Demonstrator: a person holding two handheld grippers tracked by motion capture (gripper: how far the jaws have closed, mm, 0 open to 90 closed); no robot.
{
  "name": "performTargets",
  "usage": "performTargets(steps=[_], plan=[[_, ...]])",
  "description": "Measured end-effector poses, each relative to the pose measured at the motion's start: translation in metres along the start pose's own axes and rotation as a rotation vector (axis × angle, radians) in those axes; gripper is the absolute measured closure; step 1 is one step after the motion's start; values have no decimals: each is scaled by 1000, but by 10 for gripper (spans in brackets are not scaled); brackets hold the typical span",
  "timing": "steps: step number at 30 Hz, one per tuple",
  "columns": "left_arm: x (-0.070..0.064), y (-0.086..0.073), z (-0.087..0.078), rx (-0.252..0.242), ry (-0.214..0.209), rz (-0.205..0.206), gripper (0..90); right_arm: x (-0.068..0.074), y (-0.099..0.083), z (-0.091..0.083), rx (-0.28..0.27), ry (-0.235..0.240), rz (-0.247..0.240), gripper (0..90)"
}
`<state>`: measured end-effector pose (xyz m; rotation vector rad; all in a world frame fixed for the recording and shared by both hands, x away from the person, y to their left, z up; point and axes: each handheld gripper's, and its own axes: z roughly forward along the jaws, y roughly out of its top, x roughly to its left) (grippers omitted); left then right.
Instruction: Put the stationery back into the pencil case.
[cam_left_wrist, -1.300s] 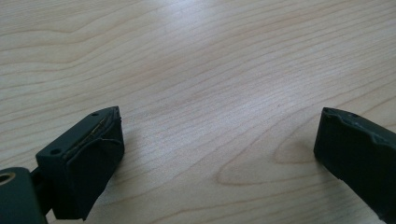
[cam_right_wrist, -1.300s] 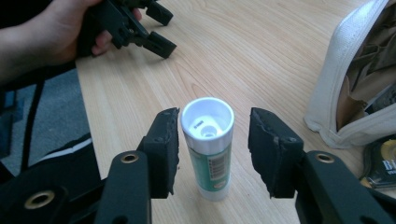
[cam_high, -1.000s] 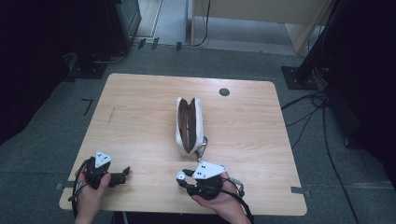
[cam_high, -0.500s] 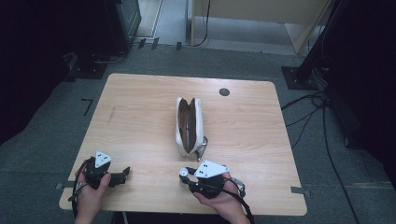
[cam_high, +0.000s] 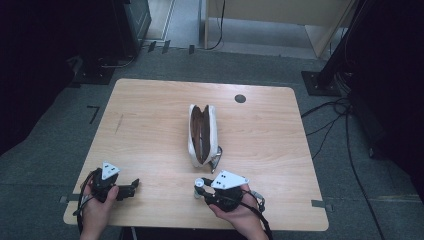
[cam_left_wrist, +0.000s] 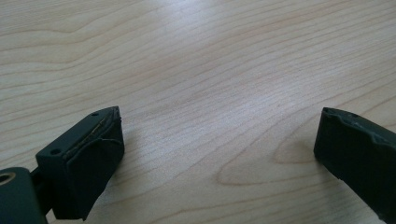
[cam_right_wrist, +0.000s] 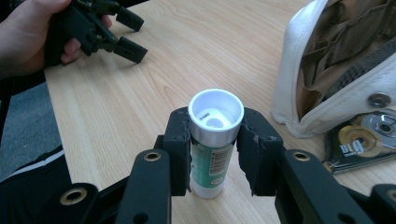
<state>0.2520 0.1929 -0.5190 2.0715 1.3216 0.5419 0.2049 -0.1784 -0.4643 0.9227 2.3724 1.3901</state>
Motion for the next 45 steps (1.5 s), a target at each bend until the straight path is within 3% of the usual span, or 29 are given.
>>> performTargets(steps=[45], plan=[[0, 0, 0, 0, 0, 0, 19, -13, 29, -20, -60, -69, 49, 660]])
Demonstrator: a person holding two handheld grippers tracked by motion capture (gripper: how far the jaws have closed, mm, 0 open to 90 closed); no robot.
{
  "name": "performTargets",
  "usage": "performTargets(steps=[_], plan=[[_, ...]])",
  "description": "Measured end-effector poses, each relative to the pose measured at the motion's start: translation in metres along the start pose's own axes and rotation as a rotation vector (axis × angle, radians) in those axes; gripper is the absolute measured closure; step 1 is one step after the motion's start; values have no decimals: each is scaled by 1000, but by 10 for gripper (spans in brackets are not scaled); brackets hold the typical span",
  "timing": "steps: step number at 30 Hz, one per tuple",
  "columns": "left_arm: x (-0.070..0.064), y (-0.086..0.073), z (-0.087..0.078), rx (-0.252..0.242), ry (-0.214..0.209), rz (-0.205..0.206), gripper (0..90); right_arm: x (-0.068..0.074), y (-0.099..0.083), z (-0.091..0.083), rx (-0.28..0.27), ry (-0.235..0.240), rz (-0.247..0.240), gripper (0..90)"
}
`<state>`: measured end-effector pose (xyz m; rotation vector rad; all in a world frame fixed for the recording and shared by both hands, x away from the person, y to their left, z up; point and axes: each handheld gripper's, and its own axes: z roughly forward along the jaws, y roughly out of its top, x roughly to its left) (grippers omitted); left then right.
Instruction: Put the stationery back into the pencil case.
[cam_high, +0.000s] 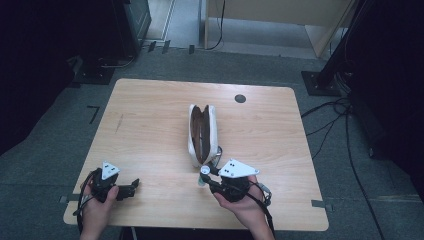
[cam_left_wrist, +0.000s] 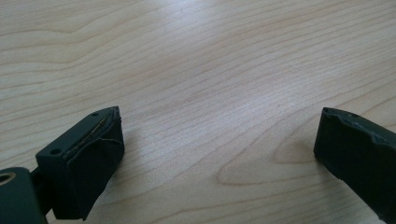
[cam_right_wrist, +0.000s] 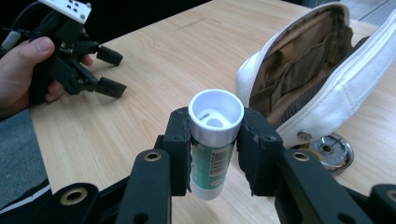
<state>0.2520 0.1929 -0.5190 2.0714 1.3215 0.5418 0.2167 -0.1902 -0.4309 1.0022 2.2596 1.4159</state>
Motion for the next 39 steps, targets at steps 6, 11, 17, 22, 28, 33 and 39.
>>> performTargets(steps=[6, 11, 17, 22, 28, 33, 39], plan=[[0, 0, 0, 1, 0, 0, 19, -2, 6, -2, -15, -2, 6, 660], [0, 0, 0, 0, 0, 0, 19, -4, 11, -3, -22, -11, 16, 660], [0, 0, 0, 0, 0, -1, 19, -8, 17, -5, -33, -20, 21, 660], [0, 0, 0, 0, -1, -1, 19, -9, 23, -4, -42, -24, 22, 660], [0, 0, 0, 0, -1, -1, 19, -11, 31, -4, -51, -24, 31, 660], [0, 0, 0, 1, -1, -1, 19, -13, 40, -4, -63, -27, 36, 660], [0, 0, 0, 1, -1, -1, 19, -18, 50, -3, -76, -27, 48, 660]])
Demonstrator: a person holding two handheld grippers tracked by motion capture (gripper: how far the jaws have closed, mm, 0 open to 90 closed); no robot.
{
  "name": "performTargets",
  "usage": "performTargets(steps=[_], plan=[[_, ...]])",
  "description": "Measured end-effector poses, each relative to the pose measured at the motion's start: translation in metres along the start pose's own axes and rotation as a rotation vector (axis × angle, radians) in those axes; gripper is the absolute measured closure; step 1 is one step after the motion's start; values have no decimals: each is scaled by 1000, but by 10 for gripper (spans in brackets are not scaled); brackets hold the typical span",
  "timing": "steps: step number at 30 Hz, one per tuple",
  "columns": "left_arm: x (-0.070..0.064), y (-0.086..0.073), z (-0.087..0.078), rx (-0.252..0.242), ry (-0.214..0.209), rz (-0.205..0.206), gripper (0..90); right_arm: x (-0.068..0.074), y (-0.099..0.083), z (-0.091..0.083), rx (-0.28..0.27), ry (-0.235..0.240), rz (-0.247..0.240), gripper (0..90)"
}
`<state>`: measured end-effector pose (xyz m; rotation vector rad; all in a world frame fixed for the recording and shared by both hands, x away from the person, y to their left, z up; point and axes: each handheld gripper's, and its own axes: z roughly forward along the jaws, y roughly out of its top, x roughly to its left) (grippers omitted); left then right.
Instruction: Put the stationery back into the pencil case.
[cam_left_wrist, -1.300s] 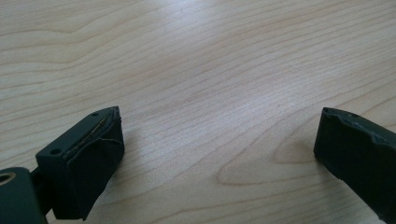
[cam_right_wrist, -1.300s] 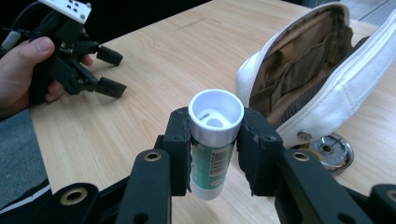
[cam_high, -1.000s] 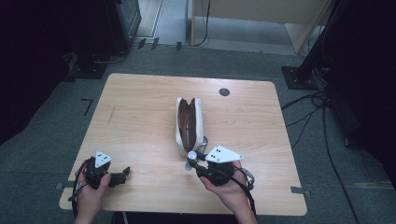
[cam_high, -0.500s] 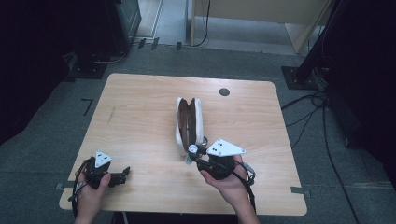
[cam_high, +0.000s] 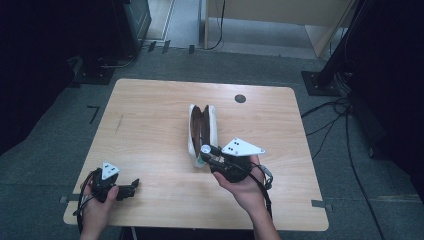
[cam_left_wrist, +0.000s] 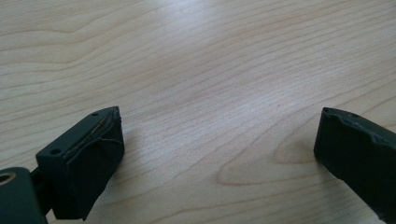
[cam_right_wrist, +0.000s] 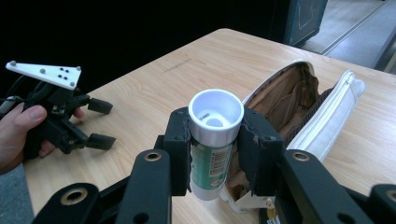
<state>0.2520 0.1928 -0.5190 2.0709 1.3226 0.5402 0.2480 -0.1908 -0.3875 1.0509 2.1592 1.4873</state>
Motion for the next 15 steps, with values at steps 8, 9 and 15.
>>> performTargets(steps=[8, 9, 15], plan=[[0, 0, 0, 0, 0, 0, 19, -5, 8, 10, 7, -36, -12, 660], [0, 0, 0, 0, 0, 0, 19, -6, 9, 12, 8, -44, -14, 660], [0, 0, 0, 0, 0, 0, 19, -9, 9, 26, 14, -88, -24, 660]])
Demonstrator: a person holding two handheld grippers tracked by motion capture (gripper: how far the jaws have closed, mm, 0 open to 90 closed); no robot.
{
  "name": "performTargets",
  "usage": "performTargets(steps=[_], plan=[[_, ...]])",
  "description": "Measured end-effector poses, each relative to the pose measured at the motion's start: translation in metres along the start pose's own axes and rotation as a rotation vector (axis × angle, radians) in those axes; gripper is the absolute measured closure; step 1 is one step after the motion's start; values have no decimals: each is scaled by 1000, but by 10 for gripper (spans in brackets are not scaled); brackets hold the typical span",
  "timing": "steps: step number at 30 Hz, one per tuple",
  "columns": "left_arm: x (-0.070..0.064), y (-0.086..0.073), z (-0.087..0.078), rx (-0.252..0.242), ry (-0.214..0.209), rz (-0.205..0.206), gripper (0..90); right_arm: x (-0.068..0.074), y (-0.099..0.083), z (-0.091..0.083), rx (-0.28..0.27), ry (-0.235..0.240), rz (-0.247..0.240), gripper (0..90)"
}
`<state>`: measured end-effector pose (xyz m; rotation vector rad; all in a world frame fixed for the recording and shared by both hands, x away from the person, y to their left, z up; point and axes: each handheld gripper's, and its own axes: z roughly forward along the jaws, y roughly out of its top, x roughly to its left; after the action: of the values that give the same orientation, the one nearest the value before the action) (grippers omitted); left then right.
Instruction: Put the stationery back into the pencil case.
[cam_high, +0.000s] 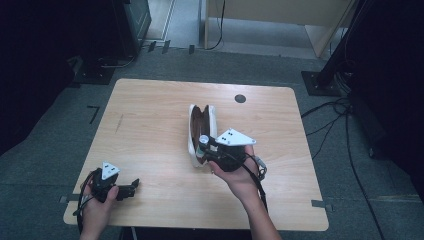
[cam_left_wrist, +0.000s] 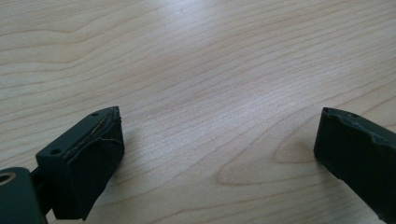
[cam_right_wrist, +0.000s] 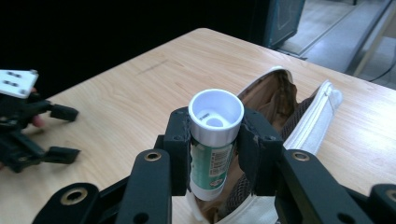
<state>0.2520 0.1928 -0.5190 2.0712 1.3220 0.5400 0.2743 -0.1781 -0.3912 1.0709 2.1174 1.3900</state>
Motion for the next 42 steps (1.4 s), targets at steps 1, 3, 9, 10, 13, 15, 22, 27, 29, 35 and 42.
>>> performTargets(steps=[1, 3, 9, 10, 13, 15, 22, 27, 29, 35, 42], plan=[[0, 0, 0, 0, 0, 1, 19, 0, -1, 3, 4, -7, -5, 660], [0, 0, 0, 0, 0, 0, 19, -2, -3, 9, 16, -18, -6, 660], [0, 0, 0, -1, 1, -1, 19, -4, -8, 23, 48, -43, -9, 660], [0, 0, 0, -1, 1, 0, 19, -4, -9, 26, 56, -44, -13, 660], [0, 0, 0, -2, 1, -1, 19, -5, -10, 31, 51, -41, -6, 660], [0, 0, 0, -1, 1, 0, 19, -6, -10, 33, 46, -41, 4, 660], [0, 0, 0, -1, 1, 0, 19, -11, -6, 34, 30, -41, 37, 660], [0, 0, 0, 0, 1, 1, 19, -11, -10, 42, 53, -35, 47, 660], [0, 0, 0, 0, 0, 1, 19, -10, -12, 45, 63, -39, 42, 660], [0, 0, 0, 0, 1, 3, 19, -9, -17, 54, 101, -63, 15, 660], [0, 0, 0, -1, 0, 0, 19, -6, -26, 66, 164, -88, -10, 660]])
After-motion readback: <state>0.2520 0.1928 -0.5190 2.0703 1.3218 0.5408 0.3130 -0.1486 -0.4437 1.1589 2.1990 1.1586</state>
